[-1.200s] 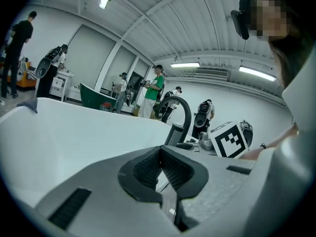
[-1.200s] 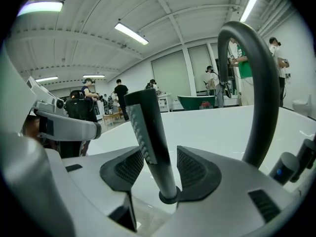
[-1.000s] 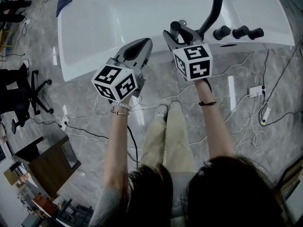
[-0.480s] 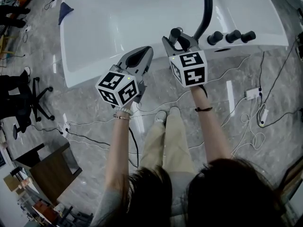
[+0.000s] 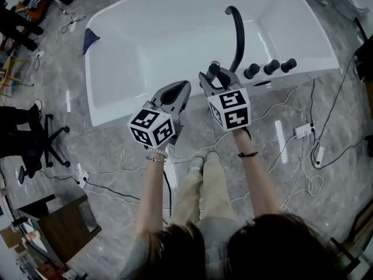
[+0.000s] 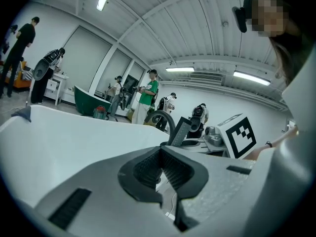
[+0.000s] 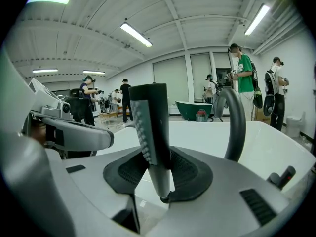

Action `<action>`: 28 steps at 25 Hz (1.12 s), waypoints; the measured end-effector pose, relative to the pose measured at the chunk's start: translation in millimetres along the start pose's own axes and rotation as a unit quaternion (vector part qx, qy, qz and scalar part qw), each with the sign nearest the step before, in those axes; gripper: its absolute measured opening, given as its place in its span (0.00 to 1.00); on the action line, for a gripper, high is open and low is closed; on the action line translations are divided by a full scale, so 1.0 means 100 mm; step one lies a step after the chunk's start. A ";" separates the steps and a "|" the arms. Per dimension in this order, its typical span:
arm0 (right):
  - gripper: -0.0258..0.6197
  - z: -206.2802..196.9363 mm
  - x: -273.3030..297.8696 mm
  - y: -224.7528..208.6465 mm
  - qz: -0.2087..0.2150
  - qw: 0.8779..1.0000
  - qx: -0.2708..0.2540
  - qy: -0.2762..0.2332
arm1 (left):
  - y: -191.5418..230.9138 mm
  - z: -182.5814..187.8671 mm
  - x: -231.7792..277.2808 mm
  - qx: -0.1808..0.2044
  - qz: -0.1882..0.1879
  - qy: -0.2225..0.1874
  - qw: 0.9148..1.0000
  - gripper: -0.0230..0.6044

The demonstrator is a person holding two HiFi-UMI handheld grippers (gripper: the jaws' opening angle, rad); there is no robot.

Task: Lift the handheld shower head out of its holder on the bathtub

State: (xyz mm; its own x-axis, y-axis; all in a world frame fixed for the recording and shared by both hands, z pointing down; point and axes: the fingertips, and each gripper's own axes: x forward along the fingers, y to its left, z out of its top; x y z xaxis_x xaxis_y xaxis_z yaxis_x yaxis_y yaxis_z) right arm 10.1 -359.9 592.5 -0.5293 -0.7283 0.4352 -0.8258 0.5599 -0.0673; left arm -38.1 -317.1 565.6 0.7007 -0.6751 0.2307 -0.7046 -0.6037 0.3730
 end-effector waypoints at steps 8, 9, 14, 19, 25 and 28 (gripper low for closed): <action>0.24 0.41 -0.29 0.11 0.003 1.000 -0.012 -0.014 | -0.19 0.39 -0.14 0.015 -0.007 -0.016 1.000 0.05; 0.24 0.45 -0.32 0.13 0.004 1.000 -0.013 -0.015 | -0.22 0.43 -0.17 0.015 -0.007 -0.018 1.000 0.05; 0.24 0.64 -0.54 0.20 0.004 1.000 -0.013 -0.025 | -0.34 0.60 -0.31 0.020 -0.007 -0.024 0.999 0.05; 0.24 0.83 -0.78 0.26 0.004 0.999 -0.007 -0.040 | -0.48 0.75 -0.43 0.024 -0.010 -0.032 0.999 0.05; 0.24 1.04 -1.04 0.33 0.001 0.998 -0.005 -0.056 | -0.68 0.95 -0.57 0.034 -0.017 -0.046 0.998 0.05; 0.24 1.11 -1.18 0.33 -0.004 0.998 0.000 -0.064 | -0.74 1.03 -0.65 0.040 -0.017 -0.051 0.998 0.05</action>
State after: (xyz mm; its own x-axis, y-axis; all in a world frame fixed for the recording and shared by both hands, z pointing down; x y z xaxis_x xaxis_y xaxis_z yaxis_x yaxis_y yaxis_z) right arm 23.8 -299.9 439.0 -0.5440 -0.7768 0.3173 -0.8295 0.5548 -0.0640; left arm -43.3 -272.8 430.2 0.7117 -0.6914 0.1244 -0.6905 -0.6560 0.3047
